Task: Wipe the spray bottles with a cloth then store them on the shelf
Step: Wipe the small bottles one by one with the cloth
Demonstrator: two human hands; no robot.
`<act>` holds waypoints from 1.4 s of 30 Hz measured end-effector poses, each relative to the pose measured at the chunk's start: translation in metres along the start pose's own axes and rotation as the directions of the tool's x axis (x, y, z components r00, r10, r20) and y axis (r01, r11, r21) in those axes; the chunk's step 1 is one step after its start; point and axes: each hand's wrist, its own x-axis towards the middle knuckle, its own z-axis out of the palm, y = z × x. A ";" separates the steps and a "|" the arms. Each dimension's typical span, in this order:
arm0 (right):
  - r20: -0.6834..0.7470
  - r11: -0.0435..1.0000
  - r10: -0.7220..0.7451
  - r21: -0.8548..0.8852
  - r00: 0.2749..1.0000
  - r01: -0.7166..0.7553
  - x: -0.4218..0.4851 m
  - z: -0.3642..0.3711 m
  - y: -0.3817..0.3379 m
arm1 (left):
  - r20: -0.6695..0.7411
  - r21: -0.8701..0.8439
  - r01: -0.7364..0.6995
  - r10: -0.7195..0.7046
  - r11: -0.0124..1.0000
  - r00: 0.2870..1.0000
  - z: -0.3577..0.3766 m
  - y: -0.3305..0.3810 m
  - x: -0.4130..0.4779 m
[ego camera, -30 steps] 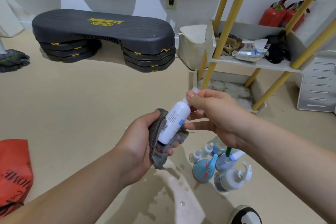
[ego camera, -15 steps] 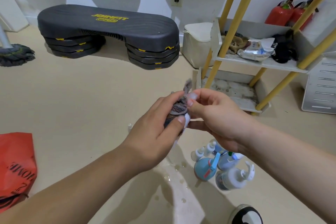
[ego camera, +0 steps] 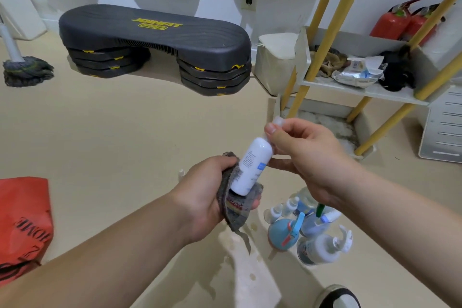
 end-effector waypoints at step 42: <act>0.274 0.789 -0.023 -0.586 0.961 0.186 -0.011 0.008 0.008 | -0.043 0.289 -0.571 0.606 0.769 0.794 -0.011 0.026 -0.001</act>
